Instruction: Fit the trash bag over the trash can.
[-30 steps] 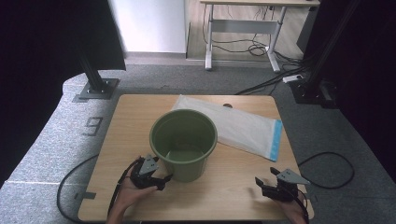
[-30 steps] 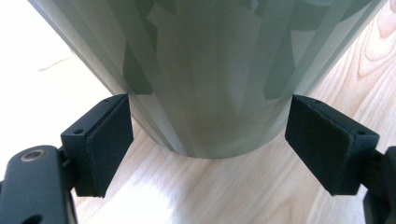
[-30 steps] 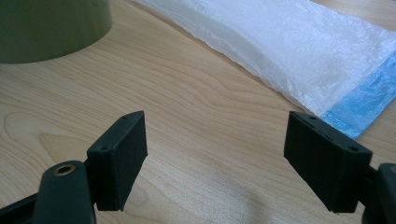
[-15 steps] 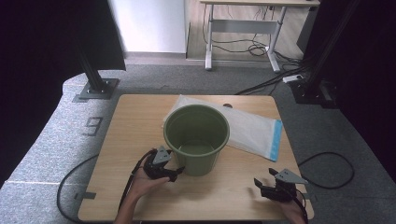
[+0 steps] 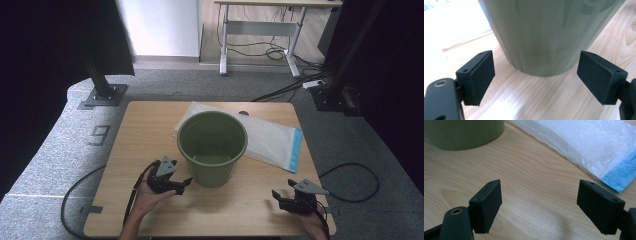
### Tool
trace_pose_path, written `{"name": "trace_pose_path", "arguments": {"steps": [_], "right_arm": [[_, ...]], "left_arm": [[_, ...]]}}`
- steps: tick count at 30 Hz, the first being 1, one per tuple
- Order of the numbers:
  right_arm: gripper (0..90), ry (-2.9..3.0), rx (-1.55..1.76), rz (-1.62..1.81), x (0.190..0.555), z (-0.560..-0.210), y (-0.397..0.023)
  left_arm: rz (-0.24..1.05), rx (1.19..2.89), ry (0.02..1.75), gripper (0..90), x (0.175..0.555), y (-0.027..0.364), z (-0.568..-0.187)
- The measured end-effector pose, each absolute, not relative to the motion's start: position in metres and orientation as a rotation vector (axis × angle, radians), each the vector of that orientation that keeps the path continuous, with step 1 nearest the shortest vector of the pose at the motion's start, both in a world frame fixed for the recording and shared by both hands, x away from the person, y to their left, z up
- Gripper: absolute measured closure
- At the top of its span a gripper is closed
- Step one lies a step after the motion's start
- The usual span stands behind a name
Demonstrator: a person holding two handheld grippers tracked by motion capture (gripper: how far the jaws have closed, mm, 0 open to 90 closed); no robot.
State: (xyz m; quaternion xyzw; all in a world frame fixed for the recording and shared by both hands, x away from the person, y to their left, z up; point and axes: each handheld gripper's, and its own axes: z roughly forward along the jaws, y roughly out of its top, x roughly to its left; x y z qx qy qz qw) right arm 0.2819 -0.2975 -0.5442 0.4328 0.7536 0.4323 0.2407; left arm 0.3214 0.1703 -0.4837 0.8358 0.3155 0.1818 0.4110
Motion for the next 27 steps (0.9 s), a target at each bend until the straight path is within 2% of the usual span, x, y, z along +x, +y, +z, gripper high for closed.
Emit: {"name": "trace_pose_path", "arguments": {"steps": [7, 12, 20, 27], "right_arm": [[14.8, 2.07, 1.194, 1.167, 0.304, -0.537, -0.284], [13.7, 2.096, 1.171, 1.15, 0.327, -0.527, -0.268], [14.3, 2.158, 1.16, 1.064, 0.369, -0.523, -0.241], [15.4, 2.237, 1.109, 0.99, 0.4, -0.52, -0.217]], "left_arm": [[0.405, 2.066, 0.848, 14.4, 0.311, 0.187, -0.487], [0.419, 2.069, 0.882, 14.4, 0.301, 0.2, -0.491], [0.444, 2.107, 0.933, 14.3, 0.293, 0.213, -0.5], [0.405, 2.097, 0.953, 14.5, 0.293, 0.221, -0.511]]}}
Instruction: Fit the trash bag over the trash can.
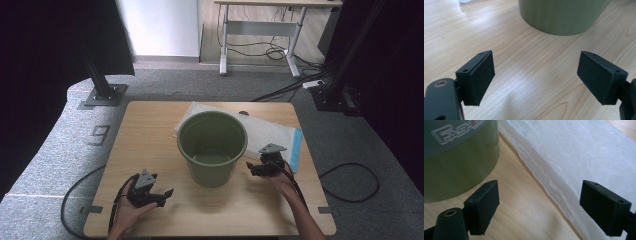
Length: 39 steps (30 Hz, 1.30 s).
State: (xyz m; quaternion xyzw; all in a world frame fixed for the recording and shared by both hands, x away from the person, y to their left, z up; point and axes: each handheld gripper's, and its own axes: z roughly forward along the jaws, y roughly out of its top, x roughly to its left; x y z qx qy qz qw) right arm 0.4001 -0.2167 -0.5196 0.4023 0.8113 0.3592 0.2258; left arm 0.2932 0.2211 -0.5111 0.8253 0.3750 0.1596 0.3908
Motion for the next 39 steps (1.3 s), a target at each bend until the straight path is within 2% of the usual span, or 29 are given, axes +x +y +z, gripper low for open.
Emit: {"name": "trace_pose_path", "arguments": {"steps": [6, 8, 17, 20, 27, 30, 31, 32, 33, 34, 36, 39], "right_arm": [[15.4, 2.264, 1.077, 0.942, 0.423, -0.521, -0.201], [19.1, 2.295, 1.086, 0.977, 0.435, -0.527, -0.195], [25.3, 2.261, 1.168, 1.008, 0.449, -0.545, -0.194], [33.4, 2.22, 1.169, 0.989, 0.452, -0.549, -0.197], [42.3, 2.224, 1.194, 0.993, 0.454, -0.55, -0.2], [52.8, 2.225, 1.231, 1.022, 0.455, -0.55, -0.204], [66.8, 2.244, 1.218, 1.026, 0.455, -0.549, -0.206], [66.8, 2.244, 1.218, 1.026, 0.455, -0.549, -0.206], [79.0, 2.279, 1.191, 1.032, 0.454, -0.548, -0.207], [83.6, 2.289, 1.182, 1.031, 0.454, -0.547, -0.208], [88.2, 2.3, 1.185, 1.022, 0.452, -0.546, -0.21], [88.5, 2.301, 1.192, 1.035, 0.45, -0.545, -0.213]], "left_arm": [[0.391, 2.107, 0.948, 14.4, 0.292, 0.22, -0.514], [0.392, 2.099, 0.958, 14.4, 0.291, 0.223, -0.514], [0.363, 2.033, 1.006, 14.6, 0.29, 0.235, -0.514], [0.361, 2.031, 1.018, 14.7, 0.291, 0.237, -0.517], [0.367, 2.027, 1.041, 14.9, 0.292, 0.24, -0.52], [0.372, 2.034, 1.045, 14.9, 0.291, 0.24, -0.52], [0.374, 2.033, 1.047, 14.9, 0.29, 0.241, -0.52], [0.374, 2.028, 1.049, 14.9, 0.29, 0.242, -0.52], [0.372, 2.024, 1.056, 14.9, 0.29, 0.244, -0.52], [0.372, 2.021, 1.057, 14.9, 0.289, 0.244, -0.52], [0.374, 2.018, 1.059, 15.1, 0.289, 0.246, -0.521], [0.359, 2.014, 1.074, 15.4, 0.289, 0.246, -0.525]]}}
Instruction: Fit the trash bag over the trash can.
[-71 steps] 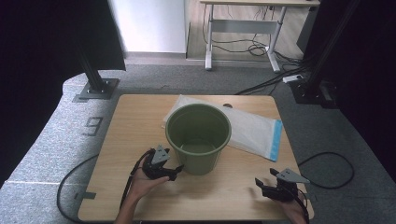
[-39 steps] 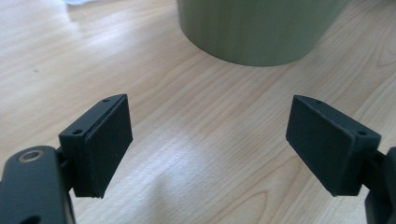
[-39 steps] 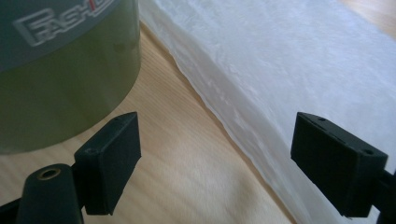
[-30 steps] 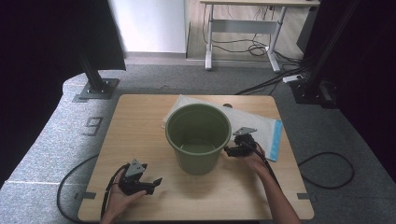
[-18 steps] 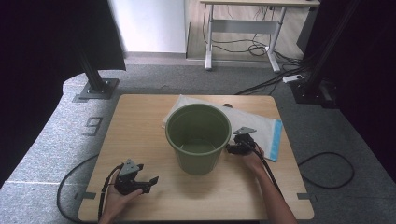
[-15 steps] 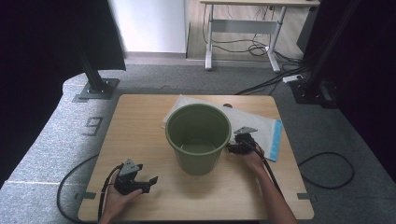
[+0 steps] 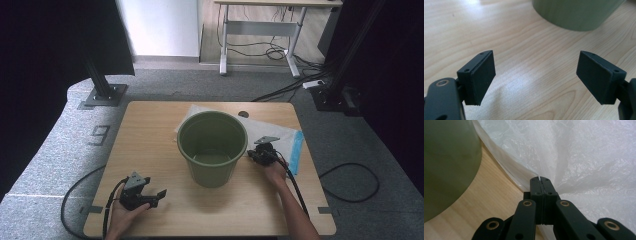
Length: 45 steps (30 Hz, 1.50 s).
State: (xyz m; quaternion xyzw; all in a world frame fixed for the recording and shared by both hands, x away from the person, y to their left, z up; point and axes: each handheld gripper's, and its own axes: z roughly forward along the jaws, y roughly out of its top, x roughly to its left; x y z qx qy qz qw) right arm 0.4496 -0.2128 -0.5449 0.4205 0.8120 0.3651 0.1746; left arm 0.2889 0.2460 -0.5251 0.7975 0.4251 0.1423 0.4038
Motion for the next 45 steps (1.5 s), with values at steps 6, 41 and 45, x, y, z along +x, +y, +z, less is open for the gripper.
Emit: {"name": "trace_pose_path", "arguments": {"steps": [6, 41, 45], "right_arm": [[88.7, 2.23, 1.2, 1.046, 0.415, -0.536, -0.236], [39.4, 2.235, 1.118, 1.17, 0.383, -0.521, -0.223], [38.9, 2.271, 1.115, 1.167, 0.404, -0.529, -0.207]], "left_arm": [[0.362, 2.028, 1.072, 15.4, 0.29, 0.246, -0.526], [0.318, 1.996, 1.041, 15.8, 0.293, 0.244, -0.525], [0.311, 2.002, 1.036, 15.8, 0.293, 0.244, -0.525]]}}
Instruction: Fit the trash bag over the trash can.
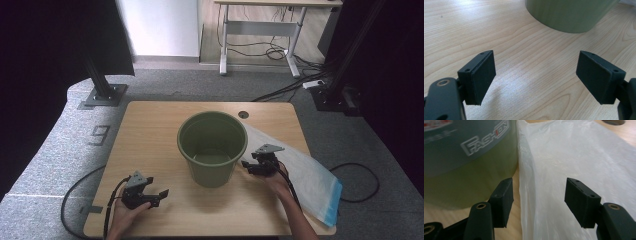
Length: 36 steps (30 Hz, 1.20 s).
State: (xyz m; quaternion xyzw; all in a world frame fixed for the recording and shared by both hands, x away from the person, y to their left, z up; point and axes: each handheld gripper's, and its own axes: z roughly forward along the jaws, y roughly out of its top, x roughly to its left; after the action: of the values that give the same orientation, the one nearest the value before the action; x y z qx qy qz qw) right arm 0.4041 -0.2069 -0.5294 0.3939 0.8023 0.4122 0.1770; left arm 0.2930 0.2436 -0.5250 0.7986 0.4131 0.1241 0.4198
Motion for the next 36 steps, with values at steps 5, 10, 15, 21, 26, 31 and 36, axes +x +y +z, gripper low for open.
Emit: {"name": "trace_pose_path", "arguments": {"steps": [5, 10, 15, 21, 26, 31, 36], "right_arm": [[37.2, 2.294, 1.127, 1.156, 0.41, -0.539, -0.196], [37.8, 2.307, 1.124, 1.094, 0.414, -0.546, -0.183], [44.7, 2.308, 1.145, 1.032, 0.422, -0.545, -0.175], [62.4, 2.298, 1.154, 1.049, 0.429, -0.549, -0.172], [83.5, 2.295, 1.148, 1.021, 0.43, -0.547, -0.174], [88.6, 2.237, 1.175, 1.087, 0.428, -0.535, -0.187], [88.7, 2.151, 1.179, 1.23, 0.422, -0.514, -0.203]], "left_arm": [[0.287, 1.981, 1.053, 15.8, 0.295, 0.247, -0.525], [0.288, 1.987, 1.068, 15.8, 0.296, 0.248, -0.527], [0.292, 2.0, 1.069, 15.8, 0.296, 0.248, -0.529], [0.306, 2.012, 1.087, 15.8, 0.295, 0.251, -0.532], [0.318, 2.019, 1.103, 15.8, 0.295, 0.255, -0.533], [0.323, 2.012, 1.112, 15.8, 0.294, 0.258, -0.534], [0.326, 2.019, 1.12, 15.9, 0.295, 0.259, -0.534]]}}
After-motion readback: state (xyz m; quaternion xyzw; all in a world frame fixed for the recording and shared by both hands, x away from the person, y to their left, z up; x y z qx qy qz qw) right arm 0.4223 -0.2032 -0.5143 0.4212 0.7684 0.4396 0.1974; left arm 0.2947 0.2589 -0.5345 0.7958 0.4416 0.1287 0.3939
